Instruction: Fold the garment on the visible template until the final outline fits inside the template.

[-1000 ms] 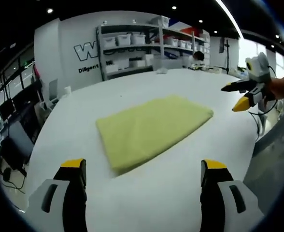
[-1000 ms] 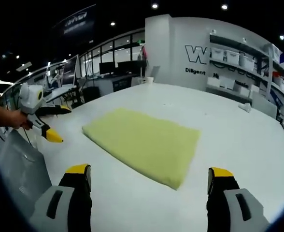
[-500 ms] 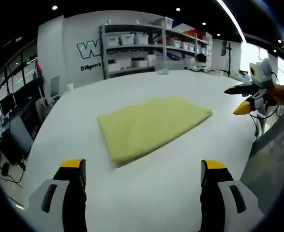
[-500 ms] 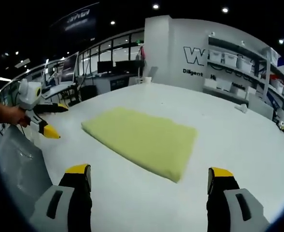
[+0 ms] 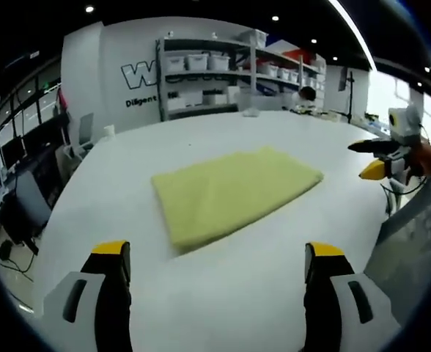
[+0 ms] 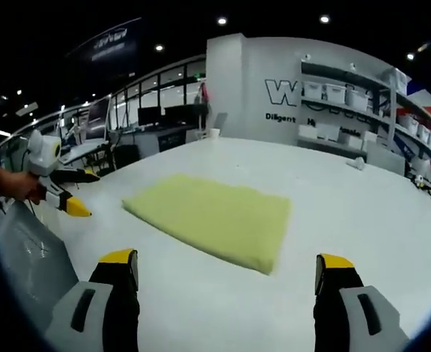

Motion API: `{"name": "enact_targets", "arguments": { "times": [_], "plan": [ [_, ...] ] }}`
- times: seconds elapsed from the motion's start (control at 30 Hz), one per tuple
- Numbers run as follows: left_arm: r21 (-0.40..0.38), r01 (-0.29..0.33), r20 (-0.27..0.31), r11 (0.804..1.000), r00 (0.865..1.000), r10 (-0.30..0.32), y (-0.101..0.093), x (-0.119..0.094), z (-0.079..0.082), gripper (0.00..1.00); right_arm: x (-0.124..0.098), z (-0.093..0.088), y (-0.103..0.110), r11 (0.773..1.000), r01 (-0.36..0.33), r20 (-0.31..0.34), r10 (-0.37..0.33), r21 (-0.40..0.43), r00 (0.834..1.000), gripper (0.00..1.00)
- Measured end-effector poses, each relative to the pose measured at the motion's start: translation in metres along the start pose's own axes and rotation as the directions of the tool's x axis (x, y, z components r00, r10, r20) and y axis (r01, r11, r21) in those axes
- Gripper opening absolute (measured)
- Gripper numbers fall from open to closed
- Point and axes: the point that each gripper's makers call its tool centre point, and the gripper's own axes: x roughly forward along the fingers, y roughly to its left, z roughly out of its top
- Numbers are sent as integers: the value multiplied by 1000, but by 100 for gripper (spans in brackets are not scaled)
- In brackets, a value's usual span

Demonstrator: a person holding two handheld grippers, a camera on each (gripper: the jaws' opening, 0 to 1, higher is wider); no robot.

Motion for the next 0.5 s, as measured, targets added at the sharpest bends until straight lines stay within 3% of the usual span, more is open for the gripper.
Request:
{"name": "enact_targets", "arguments": {
  "times": [0.4, 0.5],
  "plan": [
    [-9, 7, 13, 1000, 1000, -7, -1, -6, 4, 99, 0, -1, 5, 1000, 7, 6, -8, 19, 1000, 99],
    [33, 8, -1, 999, 1000, -8, -3, -10, 1, 99, 1, 3, 4, 999, 15, 17, -15, 32, 1000, 99]
  ]
}}
